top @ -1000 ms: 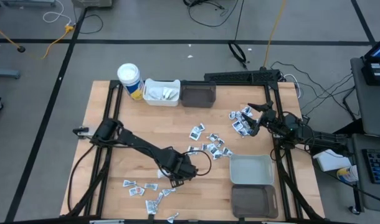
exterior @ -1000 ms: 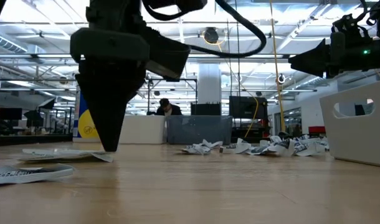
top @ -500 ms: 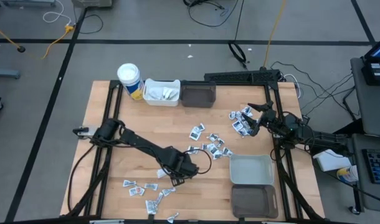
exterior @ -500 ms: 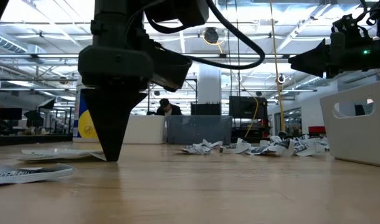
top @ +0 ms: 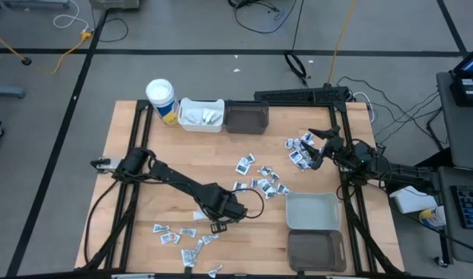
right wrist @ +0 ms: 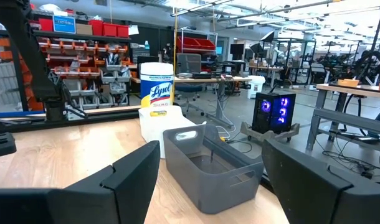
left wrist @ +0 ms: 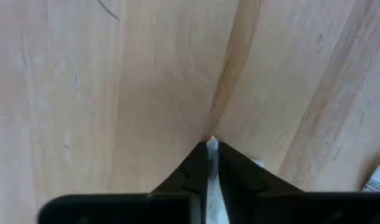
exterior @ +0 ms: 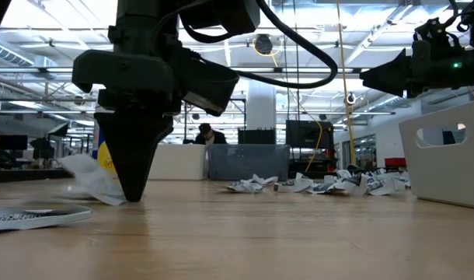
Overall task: Pick & Place First Aid Supplies
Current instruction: Put the green bandage into the white bin
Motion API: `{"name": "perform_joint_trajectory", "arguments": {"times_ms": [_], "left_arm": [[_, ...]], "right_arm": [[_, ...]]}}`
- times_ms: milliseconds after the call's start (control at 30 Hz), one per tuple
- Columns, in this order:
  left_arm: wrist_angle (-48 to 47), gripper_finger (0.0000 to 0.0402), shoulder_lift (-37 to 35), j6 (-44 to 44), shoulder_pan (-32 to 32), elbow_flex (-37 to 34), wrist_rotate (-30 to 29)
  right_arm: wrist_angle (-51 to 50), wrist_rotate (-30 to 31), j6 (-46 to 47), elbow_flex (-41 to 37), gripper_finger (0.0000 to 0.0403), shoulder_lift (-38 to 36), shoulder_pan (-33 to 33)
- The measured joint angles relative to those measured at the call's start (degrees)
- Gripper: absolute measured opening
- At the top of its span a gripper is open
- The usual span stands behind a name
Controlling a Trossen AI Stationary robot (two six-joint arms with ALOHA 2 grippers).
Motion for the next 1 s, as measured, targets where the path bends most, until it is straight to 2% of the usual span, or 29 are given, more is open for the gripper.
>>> {"name": "perform_joint_trajectory", "arguments": {"times_ms": [100,267,767,900,1000], "left_arm": [[0.0,0.0007,-0.1,1.3,0.3,0.0,0.2],[-1.1,0.0009,-2.5,4.2,1.7,0.0,1.3],[-14.1,0.0003,-18.7,16.6,6.3,0.0,2.9],[-17.4,0.0002,-22.2,22.2,7.2,0.0,2.7],[-19.2,0.0002,-23.7,27.0,10.5,0.0,2.7]], "right_arm": [[0.0,0.0,0.0,0.0,0.0279,0.0,0.0],[0.0,0.0,0.0,0.0,0.0279,0.0,0.0],[0.0,0.0,0.0,0.0,0.0279,0.0,0.0],[0.0,0.0,0.0,0.0,0.0279,0.0,0.0],[0.1,0.0,0.0,0.0,0.0279,0.0,0.0]]}}
